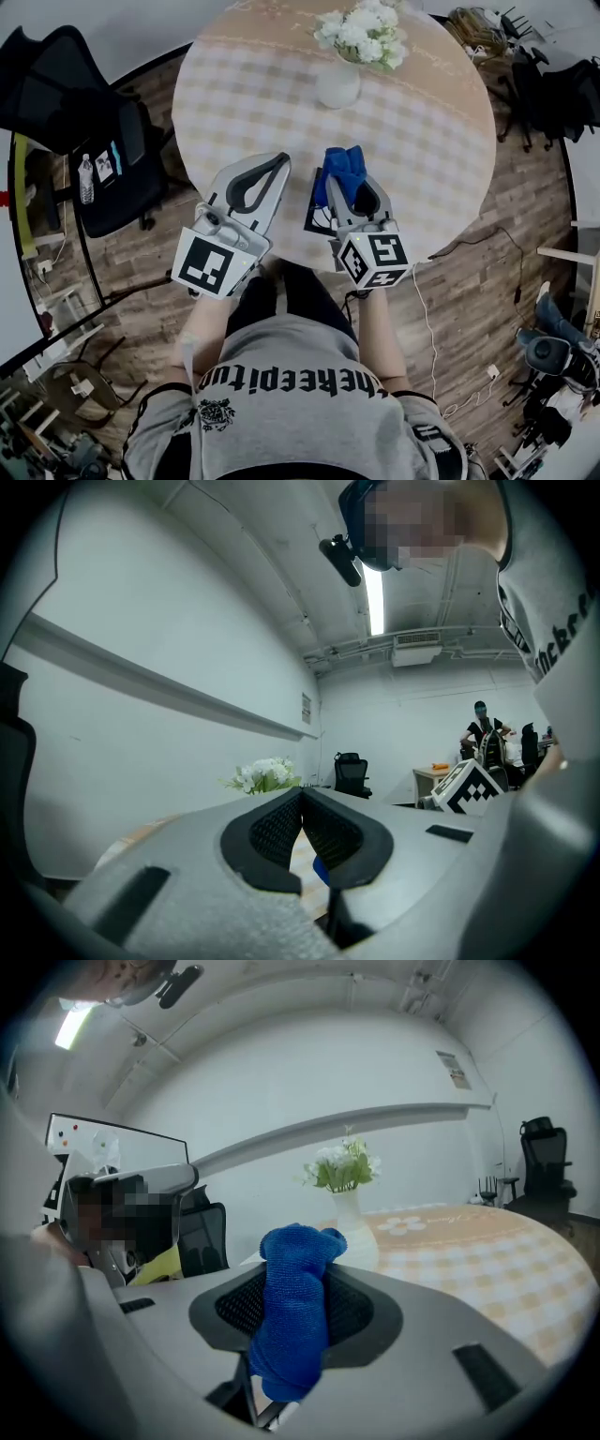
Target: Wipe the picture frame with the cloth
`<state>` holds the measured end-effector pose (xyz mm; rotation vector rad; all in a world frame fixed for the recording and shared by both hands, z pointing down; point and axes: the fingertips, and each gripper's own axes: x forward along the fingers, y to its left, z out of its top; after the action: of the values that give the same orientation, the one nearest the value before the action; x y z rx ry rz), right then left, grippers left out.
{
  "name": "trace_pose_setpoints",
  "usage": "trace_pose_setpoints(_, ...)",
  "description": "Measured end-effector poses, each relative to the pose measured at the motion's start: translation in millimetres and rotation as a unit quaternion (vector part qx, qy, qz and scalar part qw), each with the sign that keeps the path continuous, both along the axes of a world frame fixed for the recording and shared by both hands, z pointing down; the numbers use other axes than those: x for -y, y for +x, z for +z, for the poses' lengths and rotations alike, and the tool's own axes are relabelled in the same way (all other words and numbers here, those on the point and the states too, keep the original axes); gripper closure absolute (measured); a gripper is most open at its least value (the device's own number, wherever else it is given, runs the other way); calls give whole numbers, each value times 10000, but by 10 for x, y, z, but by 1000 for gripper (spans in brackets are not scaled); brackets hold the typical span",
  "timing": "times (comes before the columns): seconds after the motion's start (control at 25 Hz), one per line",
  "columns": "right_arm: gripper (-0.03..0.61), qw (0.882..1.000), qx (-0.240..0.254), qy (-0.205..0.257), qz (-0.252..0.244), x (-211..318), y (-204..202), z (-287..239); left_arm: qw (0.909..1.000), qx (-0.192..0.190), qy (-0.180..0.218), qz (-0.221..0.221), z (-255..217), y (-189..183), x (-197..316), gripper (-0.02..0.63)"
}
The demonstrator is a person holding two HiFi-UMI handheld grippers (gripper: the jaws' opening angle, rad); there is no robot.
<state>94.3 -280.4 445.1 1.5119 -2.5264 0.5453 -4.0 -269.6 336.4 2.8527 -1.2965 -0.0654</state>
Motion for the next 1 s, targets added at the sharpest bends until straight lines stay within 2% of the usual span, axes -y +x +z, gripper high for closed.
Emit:
trace_pose_setpoints(0.28, 432, 9977, 19, -665, -156, -3, -21, 522, 9985, 64, -490, -249, 255, -50, 34, 598)
trace_pose_setpoints(0.56, 431, 9920, -147, -1218, -291, -11, -120, 945, 9962, 52, -681, -544, 389, -201, 43, 598)
trace_pose_setpoints(0.8, 426, 9804, -810, -1782, -225, 29, -166, 1315, 9946, 99, -737, -723, 438, -321, 17, 598)
trace_pose_setpoints(1.0, 428, 9664, -1569, -2010, -320, 39, -208, 1527, 9955, 165, -469, -806, 415, -428, 21, 598)
